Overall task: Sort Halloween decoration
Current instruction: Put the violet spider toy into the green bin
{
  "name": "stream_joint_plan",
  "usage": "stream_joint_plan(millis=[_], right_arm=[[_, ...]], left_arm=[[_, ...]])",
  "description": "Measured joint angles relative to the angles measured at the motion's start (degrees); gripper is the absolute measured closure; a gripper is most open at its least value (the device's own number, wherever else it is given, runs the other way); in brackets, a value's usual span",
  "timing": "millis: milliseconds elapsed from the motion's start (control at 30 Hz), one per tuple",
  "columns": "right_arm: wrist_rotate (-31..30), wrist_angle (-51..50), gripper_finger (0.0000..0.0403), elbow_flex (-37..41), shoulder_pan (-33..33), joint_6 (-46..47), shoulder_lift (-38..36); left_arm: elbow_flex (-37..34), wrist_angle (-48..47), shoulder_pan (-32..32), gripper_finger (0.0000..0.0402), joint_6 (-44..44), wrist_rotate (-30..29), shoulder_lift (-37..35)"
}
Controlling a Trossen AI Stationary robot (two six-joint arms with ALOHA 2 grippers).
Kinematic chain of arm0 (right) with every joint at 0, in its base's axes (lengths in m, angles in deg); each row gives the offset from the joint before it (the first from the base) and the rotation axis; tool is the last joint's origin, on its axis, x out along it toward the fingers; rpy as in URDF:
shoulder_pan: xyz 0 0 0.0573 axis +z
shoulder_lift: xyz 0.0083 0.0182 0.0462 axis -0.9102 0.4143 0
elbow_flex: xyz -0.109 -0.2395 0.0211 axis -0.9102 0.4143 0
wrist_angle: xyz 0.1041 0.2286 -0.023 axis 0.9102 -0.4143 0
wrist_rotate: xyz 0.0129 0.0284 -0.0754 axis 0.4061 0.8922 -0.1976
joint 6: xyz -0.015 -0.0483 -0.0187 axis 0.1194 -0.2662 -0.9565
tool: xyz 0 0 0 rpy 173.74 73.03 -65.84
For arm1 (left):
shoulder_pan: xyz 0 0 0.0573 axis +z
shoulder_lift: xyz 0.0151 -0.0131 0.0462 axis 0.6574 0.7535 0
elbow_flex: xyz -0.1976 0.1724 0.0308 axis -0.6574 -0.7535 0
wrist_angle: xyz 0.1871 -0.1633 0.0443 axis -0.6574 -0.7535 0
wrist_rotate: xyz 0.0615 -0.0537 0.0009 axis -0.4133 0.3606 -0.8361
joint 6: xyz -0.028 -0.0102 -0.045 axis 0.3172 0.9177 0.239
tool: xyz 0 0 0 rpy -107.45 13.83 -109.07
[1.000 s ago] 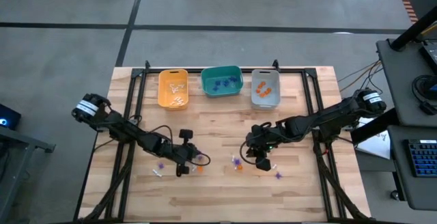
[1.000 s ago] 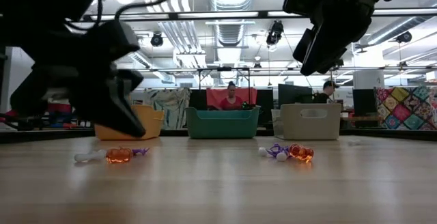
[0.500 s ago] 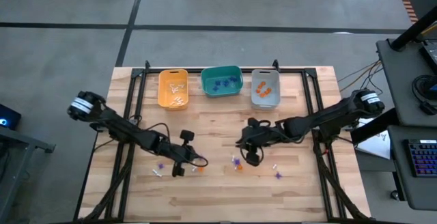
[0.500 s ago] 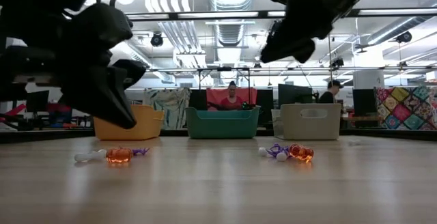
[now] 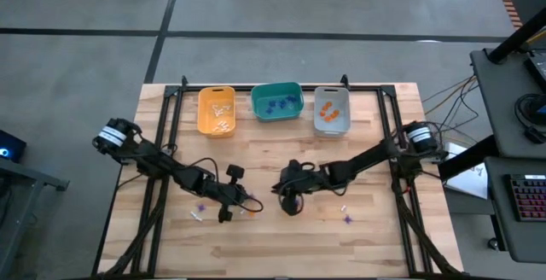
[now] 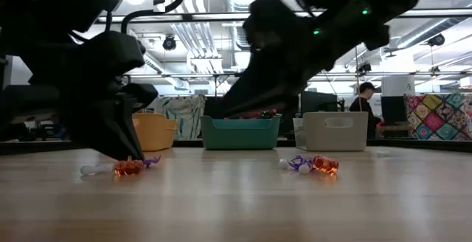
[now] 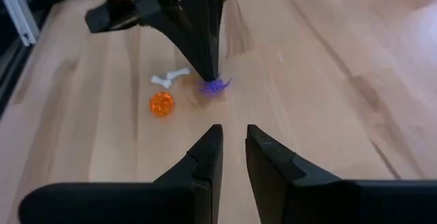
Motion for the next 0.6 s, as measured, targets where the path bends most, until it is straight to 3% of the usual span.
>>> stream_joint_plan(millis=[133,433,600], right_arm=[[0.0,-0.3,0.0335,-5.4,0.0,-3.2,5.2],[-0.1,-9.0,0.0252,-17.4,0.0,-25.8,14.2],[-0.1,-9.3,0.0225,-21.5,-0.1,-34.1,18.4]], left_arm=[[0.1,0.6,0.2,0.0402,0.0,-0.3,1.0],[0.1,0.6,0.5,0.0402,0.0,-0.1,1.1],[0.0,0.5,0.5,0.0402,-0.2,-0.1,1.1]])
